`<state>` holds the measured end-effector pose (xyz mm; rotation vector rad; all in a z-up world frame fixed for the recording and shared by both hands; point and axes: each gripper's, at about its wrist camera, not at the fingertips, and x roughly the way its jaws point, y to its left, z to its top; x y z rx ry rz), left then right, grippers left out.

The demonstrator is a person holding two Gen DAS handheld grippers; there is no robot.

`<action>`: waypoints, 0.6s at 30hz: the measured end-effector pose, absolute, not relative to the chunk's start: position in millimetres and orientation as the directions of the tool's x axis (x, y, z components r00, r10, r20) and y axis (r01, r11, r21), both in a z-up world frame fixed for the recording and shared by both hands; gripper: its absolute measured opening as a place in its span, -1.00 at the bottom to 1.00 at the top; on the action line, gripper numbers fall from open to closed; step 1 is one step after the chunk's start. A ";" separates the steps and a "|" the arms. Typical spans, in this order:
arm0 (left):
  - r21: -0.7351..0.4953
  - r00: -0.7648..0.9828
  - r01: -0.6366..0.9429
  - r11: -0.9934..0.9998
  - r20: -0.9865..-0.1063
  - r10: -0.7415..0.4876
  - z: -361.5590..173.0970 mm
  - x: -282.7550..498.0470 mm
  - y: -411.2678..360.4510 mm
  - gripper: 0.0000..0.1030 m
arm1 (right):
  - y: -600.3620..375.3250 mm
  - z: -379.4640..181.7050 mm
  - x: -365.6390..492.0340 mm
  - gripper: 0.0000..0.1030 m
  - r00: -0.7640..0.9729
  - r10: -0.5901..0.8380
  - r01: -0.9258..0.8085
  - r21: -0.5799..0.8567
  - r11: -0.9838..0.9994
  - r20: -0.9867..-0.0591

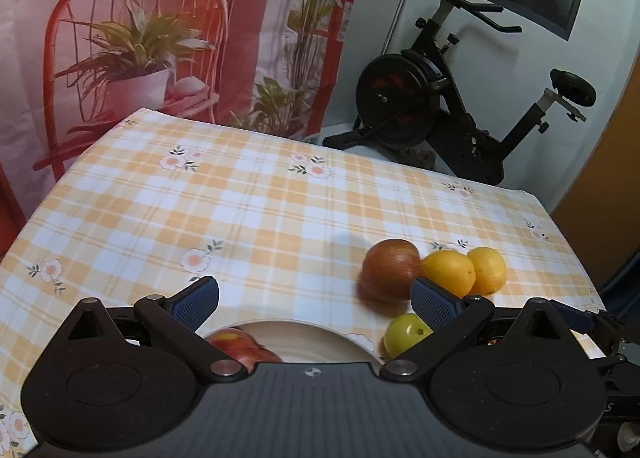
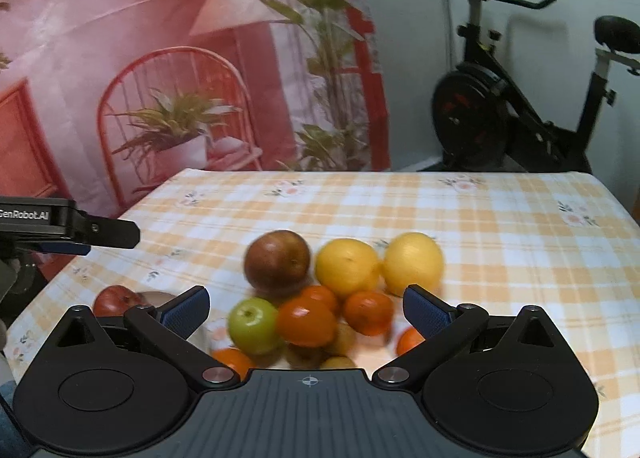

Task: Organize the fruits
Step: 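Move the right gripper over the fruit pile toward the large green fruit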

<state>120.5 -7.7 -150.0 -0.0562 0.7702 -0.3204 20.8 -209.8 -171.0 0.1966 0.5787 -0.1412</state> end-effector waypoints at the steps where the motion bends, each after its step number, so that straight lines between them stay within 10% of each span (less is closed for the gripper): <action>1: -0.164 0.671 0.265 0.950 -0.677 -0.304 -150.1 120.8 -9.8 1.00 | -212.2 -170.8 19.0 0.98 0.828 -0.083 0.193 0.142 0.971 -0.554; 18: -0.174 0.663 0.270 0.947 -0.680 -0.314 -151.4 119.7 -16.7 1.00 | -234.2 -175.6 10.7 0.92 0.807 -0.109 0.256 0.179 0.950 -0.580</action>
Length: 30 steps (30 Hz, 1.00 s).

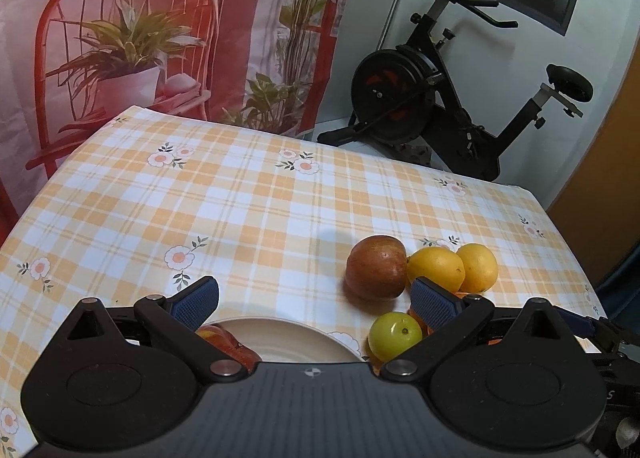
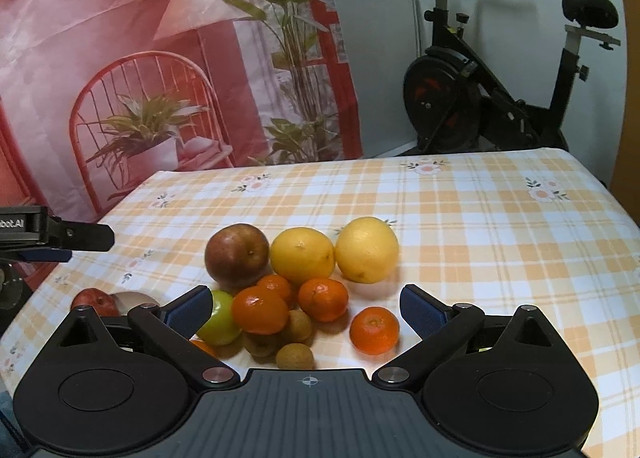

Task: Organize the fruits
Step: 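Move the right gripper over the fruit pile toward the large green fruit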

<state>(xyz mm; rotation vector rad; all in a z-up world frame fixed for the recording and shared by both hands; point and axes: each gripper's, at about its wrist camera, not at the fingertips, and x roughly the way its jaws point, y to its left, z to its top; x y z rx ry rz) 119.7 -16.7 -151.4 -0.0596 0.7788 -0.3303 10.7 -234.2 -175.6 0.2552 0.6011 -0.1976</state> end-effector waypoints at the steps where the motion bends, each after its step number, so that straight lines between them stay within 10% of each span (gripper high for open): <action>1: -0.175 0.662 0.269 0.947 -0.681 -0.314 -151.7 120.0 -16.7 1.00 | -234.5 -175.6 10.8 0.92 0.806 -0.108 0.257 0.180 0.950 -0.581; 30: -0.181 0.660 0.258 0.949 -0.684 -0.310 -152.5 120.1 -14.9 1.00 | -254.4 -178.0 1.5 0.96 0.841 -0.021 0.267 0.380 0.886 -0.541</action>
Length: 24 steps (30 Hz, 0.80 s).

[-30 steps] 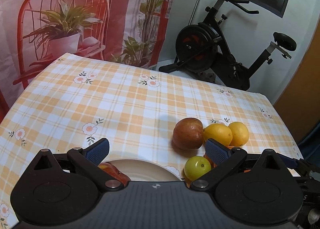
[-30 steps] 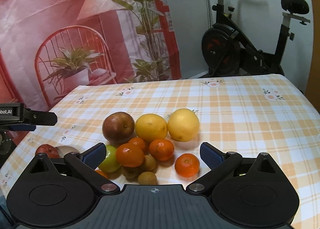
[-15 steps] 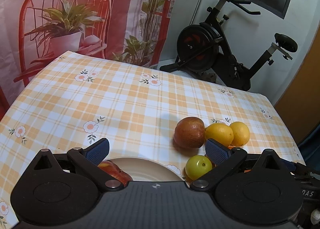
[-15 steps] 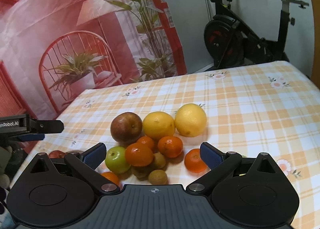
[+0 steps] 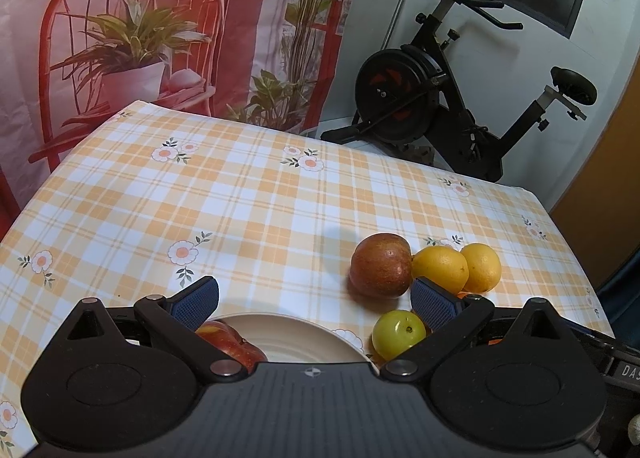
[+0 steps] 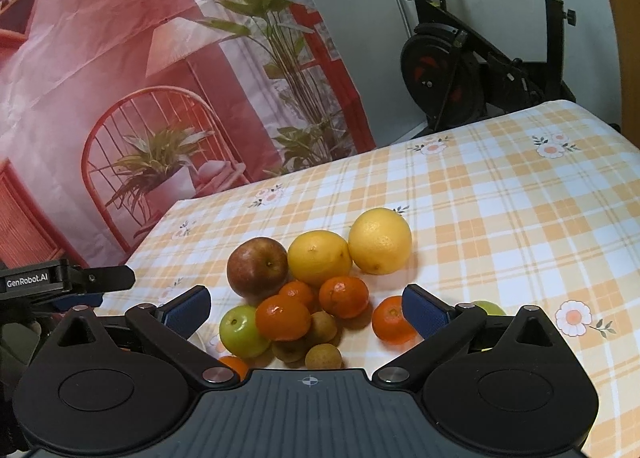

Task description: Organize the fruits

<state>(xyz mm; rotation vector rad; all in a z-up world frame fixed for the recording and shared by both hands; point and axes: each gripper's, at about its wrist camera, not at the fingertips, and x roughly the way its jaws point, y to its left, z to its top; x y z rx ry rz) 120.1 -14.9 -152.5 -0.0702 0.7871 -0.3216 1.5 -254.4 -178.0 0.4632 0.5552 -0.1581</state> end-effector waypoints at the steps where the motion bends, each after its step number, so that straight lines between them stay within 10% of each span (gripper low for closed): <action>1: -0.181 0.659 0.259 0.949 -0.685 -0.311 -152.5 120.3 -15.2 1.00 | -254.8 -178.0 0.9 0.97 0.843 -0.017 0.262 0.383 0.886 -0.538; 11: -0.184 0.648 0.256 0.949 -0.696 -0.309 -155.2 123.6 -18.6 1.00 | -262.5 -181.8 6.8 0.94 0.757 -0.110 0.388 0.307 0.869 -0.644; 24: -0.157 0.645 0.260 0.953 -0.706 -0.292 -159.6 125.4 -31.0 0.99 | -270.7 -169.7 -15.3 1.00 0.839 -0.254 0.344 0.107 0.933 -0.481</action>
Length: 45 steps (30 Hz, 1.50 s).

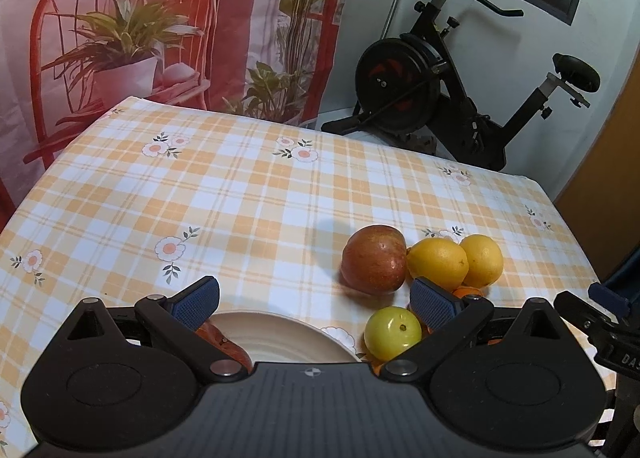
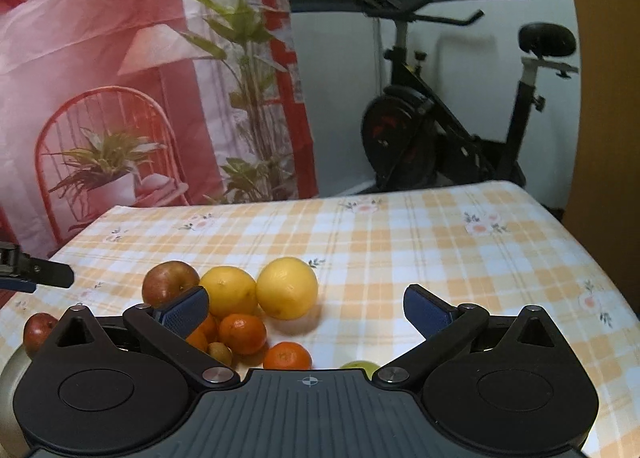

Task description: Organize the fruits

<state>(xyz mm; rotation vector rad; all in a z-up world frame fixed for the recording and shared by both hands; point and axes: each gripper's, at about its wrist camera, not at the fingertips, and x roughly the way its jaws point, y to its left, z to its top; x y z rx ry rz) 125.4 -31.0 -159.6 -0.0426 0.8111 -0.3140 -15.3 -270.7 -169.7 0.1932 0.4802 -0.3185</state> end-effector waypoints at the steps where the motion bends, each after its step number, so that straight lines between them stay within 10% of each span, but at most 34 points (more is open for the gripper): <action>1: -0.155 0.643 0.258 0.953 -0.709 -0.290 -160.3 126.2 -31.8 0.98 | -270.9 -169.5 -16.3 0.99 0.844 -0.249 0.335 0.103 0.937 -0.474; 30: -0.112 0.545 0.530 0.840 -0.714 -0.439 -172.5 113.4 -131.3 0.41 | -306.2 -205.8 -37.2 0.51 0.732 -0.197 0.294 0.042 0.955 -0.652; 45: -0.136 0.564 0.382 0.914 -0.750 -0.347 -176.7 128.4 -79.6 0.26 | -304.0 -211.8 -32.6 -0.01 0.756 -0.123 0.225 0.079 0.971 -0.643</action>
